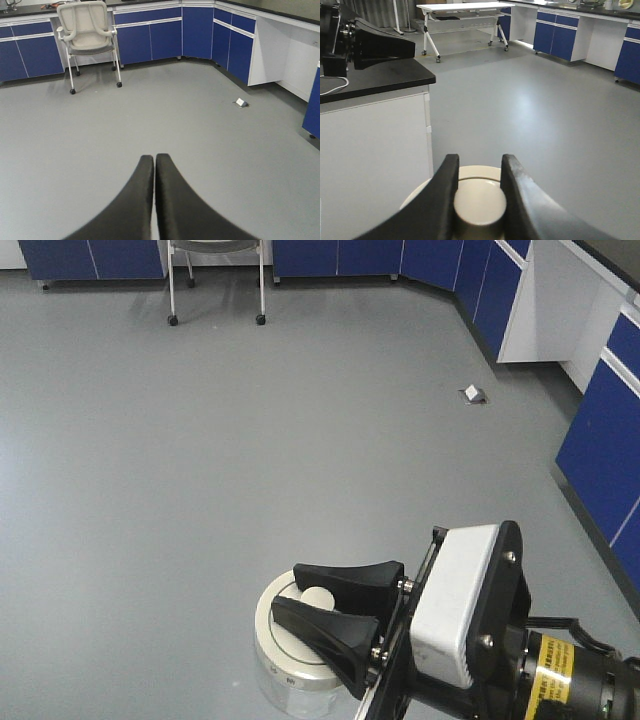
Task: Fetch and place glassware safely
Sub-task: 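Hold the jar in the right gripper while driving to the black bench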
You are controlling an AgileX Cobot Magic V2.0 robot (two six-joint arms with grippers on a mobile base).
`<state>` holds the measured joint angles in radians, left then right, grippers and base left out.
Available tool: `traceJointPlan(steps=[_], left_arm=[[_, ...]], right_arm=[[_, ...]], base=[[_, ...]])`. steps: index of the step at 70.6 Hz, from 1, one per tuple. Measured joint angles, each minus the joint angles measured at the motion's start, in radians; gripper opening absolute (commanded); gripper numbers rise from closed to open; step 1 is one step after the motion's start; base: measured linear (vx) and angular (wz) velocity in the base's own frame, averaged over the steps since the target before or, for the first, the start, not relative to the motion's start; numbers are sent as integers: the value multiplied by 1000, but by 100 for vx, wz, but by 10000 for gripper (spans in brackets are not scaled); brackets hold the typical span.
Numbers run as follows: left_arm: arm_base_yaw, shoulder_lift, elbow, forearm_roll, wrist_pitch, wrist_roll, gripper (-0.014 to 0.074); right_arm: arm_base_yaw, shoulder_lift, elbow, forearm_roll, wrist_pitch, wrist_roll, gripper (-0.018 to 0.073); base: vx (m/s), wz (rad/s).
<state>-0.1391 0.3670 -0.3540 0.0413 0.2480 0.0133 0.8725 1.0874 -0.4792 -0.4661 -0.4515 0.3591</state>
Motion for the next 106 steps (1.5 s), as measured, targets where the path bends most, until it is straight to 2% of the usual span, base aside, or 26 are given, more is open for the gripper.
traceJointPlan(steps=[106], left_arm=[[0,0,0,0,0,0,-7]], right_arm=[[0,0,0,0,-1,0,-3]], base=[[52,4]])
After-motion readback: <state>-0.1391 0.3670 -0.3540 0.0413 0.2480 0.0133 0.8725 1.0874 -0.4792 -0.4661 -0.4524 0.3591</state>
